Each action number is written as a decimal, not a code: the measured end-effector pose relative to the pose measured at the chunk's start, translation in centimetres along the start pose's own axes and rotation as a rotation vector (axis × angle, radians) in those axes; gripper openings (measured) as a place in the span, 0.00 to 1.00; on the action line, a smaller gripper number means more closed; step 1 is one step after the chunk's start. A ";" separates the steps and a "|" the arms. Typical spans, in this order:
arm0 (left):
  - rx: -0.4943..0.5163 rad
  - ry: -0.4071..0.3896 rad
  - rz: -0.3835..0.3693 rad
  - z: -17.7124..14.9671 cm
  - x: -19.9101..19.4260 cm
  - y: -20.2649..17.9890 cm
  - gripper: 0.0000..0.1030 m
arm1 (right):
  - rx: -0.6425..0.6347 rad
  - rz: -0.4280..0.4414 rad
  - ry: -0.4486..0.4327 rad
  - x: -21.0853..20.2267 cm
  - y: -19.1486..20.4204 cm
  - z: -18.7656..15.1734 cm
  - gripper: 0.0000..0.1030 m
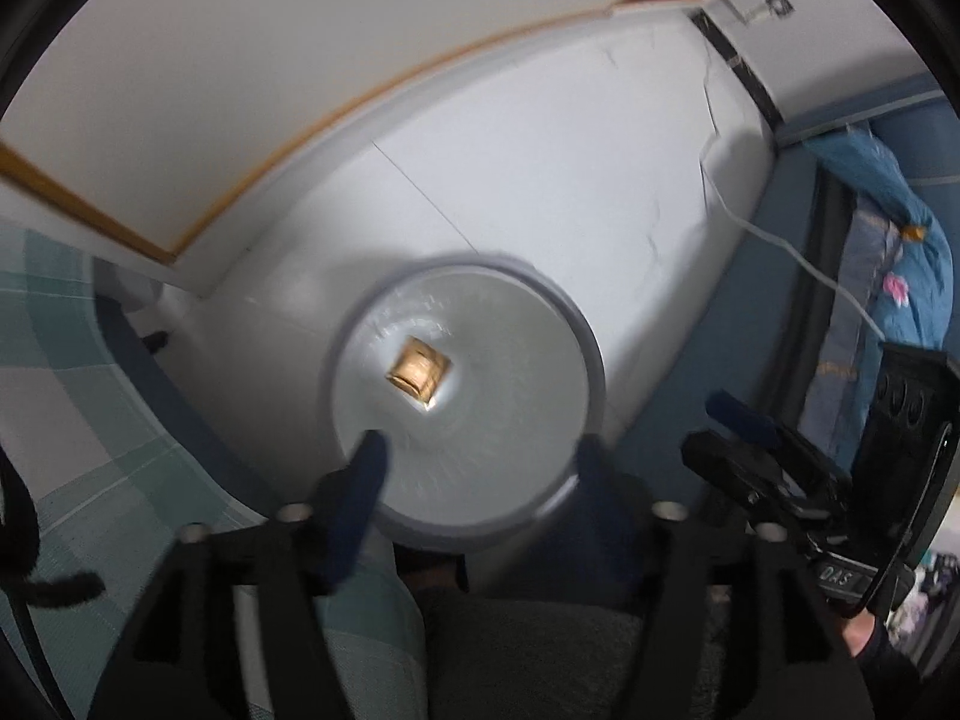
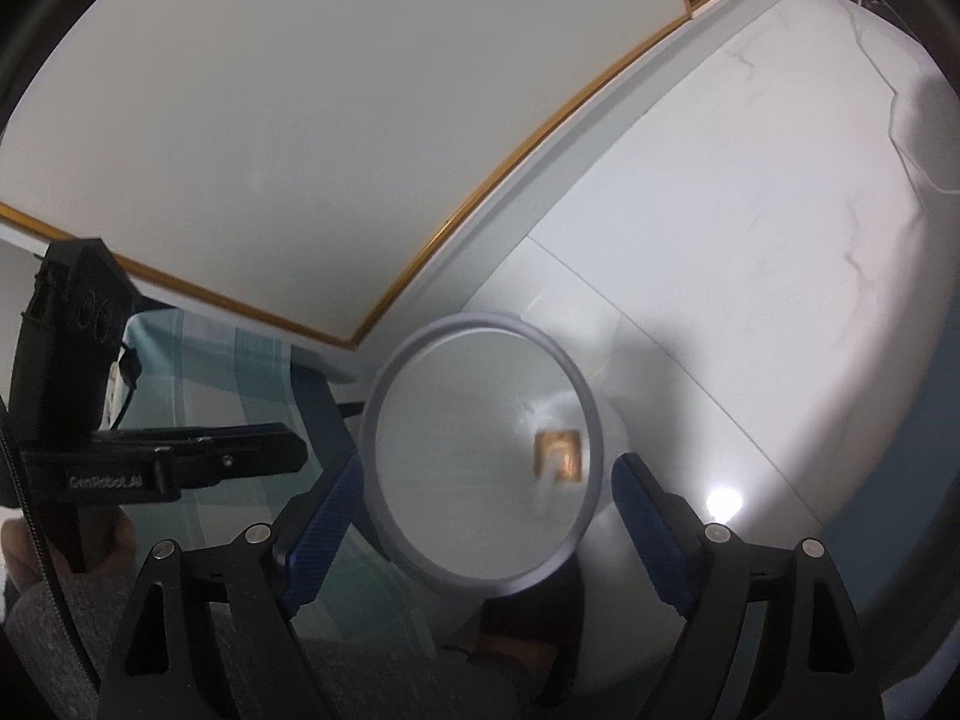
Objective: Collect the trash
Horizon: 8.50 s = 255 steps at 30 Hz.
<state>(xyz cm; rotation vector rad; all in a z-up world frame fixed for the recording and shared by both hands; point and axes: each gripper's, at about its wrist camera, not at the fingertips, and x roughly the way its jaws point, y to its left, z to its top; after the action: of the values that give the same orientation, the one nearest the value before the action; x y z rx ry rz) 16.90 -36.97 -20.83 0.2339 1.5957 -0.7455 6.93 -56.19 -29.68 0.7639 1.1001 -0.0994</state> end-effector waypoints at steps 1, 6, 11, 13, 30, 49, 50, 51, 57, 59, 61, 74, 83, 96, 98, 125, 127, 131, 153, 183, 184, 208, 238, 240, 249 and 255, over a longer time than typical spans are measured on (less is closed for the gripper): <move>-0.007 -0.012 0.012 -0.1 -0.2 0.2 0.68 | 0.000 0.000 -0.005 -0.1 0.0 0.0 0.86; -0.019 -0.087 0.057 -0.8 -1.5 0.7 0.69 | 0.001 -0.012 -0.016 -0.5 0.0 -0.1 0.90; -0.018 -0.154 0.094 -1.4 -2.8 0.5 0.71 | -0.003 -0.008 -0.025 -1.0 0.3 -0.2 0.90; -0.018 -0.175 0.109 -1.6 -3.2 0.3 0.75 | -0.007 -0.009 -0.030 -1.2 0.6 -0.1 0.90; 0.008 -0.426 0.140 -4.2 -10.1 -1.4 0.76 | -0.071 -0.036 -0.145 -7.1 3.9 -0.1 0.90; -0.196 -0.788 0.210 -15.4 -23.2 4.6 0.77 | -0.402 0.144 -0.470 -19.1 19.8 -3.9 0.90; -0.212 -0.812 0.230 -16.3 -23.9 5.1 0.77 | -0.427 0.165 -0.479 -19.3 20.9 -4.4 0.90; -0.224 -0.831 0.247 -17.1 -24.6 5.4 0.77 | -0.452 0.189 -0.483 -19.6 22.0 -4.9 0.90; -0.308 -0.933 0.299 -22.6 -27.4 8.4 0.83 | -0.587 0.268 -0.474 -19.3 27.6 -8.4 0.90; -0.337 -0.965 0.309 -24.5 -27.8 9.7 0.83 | -0.617 0.293 -0.453 -18.6 29.5 -9.7 0.90; -0.367 -0.982 0.328 -26.1 -27.8 11.0 0.83 | -0.638 0.312 -0.434 -17.8 31.1 -10.9 0.90; -0.584 -1.004 0.368 -32.6 -26.3 19.1 0.83 | -0.846 0.323 -0.310 -12.5 38.8 -18.9 0.90; -0.720 -0.990 0.335 -37.0 -24.7 23.8 0.83 | -0.902 0.270 -0.177 -7.1 41.2 -22.9 0.90; -0.802 -0.971 0.233 -39.0 -24.3 26.8 0.84 | -1.184 0.258 0.091 0.3 42.6 -31.2 0.88; -0.809 -0.965 0.219 -39.2 -24.2 26.9 0.84 | -1.235 0.233 0.110 1.2 42.8 -32.1 0.88; -0.857 -0.933 0.221 -39.1 -23.8 27.6 0.84 | -1.435 0.202 0.094 3.3 43.3 -35.1 0.45; -0.858 -0.933 0.220 -39.1 -23.8 27.6 0.84 | -1.421 0.214 0.108 3.3 43.2 -34.8 0.45; -0.870 -0.942 0.222 -39.4 -24.1 27.6 0.84 | -1.502 0.240 0.208 3.7 43.6 -34.1 0.72; -0.895 -0.934 0.220 -39.5 -23.9 28.2 0.84 | -1.723 0.265 0.323 5.5 45.9 -34.4 0.40; -0.867 -0.860 0.168 -38.1 -22.2 28.3 0.84 | -1.359 0.389 0.168 -1.3 43.9 -29.8 0.04; -0.859 -0.851 0.156 -37.8 -22.0 28.3 0.84 | -1.323 0.392 0.167 -1.4 43.6 -29.2 0.04; -0.644 -0.573 0.290 -29.5 -17.6 26.6 0.62 | -0.940 0.402 0.125 0.4 38.5 -20.4 0.04; -0.584 -0.593 0.144 -31.4 -18.9 24.0 0.50 | -0.913 0.377 0.100 0.4 38.0 -19.8 0.04; -0.571 -0.604 0.123 -31.4 -19.2 23.6 0.50 | -0.905 0.375 0.101 0.5 38.0 -19.7 0.04; -0.526 -0.648 0.007 -31.5 -21.0 22.3 0.50 | -0.854 0.371 0.081 0.0 37.4 -19.1 0.04; -0.548 -0.622 0.014 -30.9 -22.2 22.1 0.50 | -0.834 0.378 0.067 -0.3 37.3 -18.9 0.04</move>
<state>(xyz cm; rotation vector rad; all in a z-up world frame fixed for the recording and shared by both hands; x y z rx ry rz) 8.11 3.93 -7.27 -0.3581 1.1371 -0.2967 8.45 -17.08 -14.89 0.2049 0.9234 0.6737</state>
